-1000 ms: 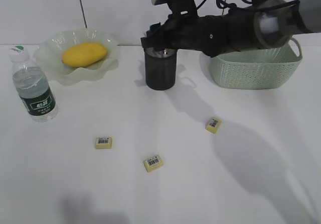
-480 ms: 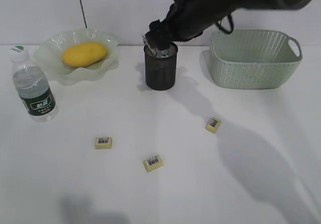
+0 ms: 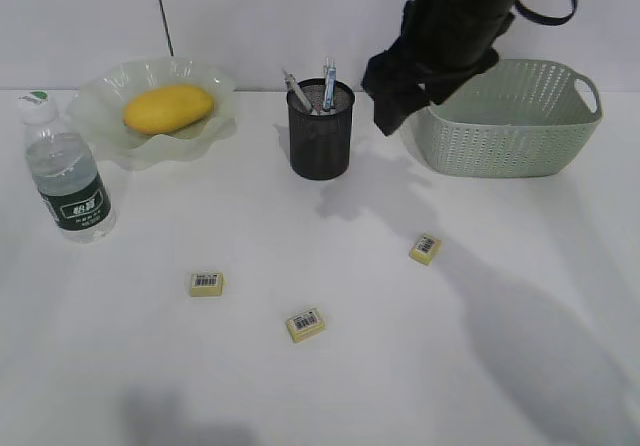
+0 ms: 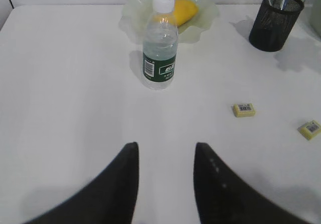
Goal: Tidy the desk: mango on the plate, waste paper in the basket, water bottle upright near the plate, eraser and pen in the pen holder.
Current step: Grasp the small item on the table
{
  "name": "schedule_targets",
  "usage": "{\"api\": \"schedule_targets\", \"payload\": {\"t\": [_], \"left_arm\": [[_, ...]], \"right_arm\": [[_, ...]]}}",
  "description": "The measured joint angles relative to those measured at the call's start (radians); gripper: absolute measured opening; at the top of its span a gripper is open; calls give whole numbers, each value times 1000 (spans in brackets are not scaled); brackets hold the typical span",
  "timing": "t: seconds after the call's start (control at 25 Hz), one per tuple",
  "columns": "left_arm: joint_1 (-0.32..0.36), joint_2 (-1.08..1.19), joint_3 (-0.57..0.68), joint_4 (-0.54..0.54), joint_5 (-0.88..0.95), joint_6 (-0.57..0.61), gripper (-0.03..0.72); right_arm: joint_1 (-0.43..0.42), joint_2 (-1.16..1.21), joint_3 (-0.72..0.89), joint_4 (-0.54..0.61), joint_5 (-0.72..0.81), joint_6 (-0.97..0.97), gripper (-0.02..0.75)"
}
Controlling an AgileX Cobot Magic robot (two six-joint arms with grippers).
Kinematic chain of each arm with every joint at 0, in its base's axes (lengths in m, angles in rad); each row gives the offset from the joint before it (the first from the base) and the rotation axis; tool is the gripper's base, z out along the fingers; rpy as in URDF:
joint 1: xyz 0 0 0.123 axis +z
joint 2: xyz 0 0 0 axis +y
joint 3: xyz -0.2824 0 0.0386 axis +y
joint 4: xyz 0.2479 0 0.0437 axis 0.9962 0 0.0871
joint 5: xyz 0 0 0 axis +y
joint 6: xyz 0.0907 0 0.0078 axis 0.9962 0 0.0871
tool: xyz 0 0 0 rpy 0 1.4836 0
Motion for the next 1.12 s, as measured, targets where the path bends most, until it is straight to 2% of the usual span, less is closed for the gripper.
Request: {"api": "schedule_targets", "payload": {"t": [0.24, 0.36, 0.76, 0.96, 1.12], "left_arm": [[0, 0, 0, 0, 0, 0, 287], [0, 0, 0, 0, 0, 0, 287], [0, 0, 0, 0, 0, 0, 289], [0, 47, 0, 0, 0, 0, 342], [0, 143, -19, -1, -5, 1, 356]], "right_arm": [[0, -52, 1, -4, 207, 1, 573], [0, -105, 50, -4, 250, 6, 573], [0, -501, 479, 26, 159, 29, 573], [0, -697, 638, 26, 149, 37, 573], [0, -880, 774, 26, 102, 57, 573]]}}
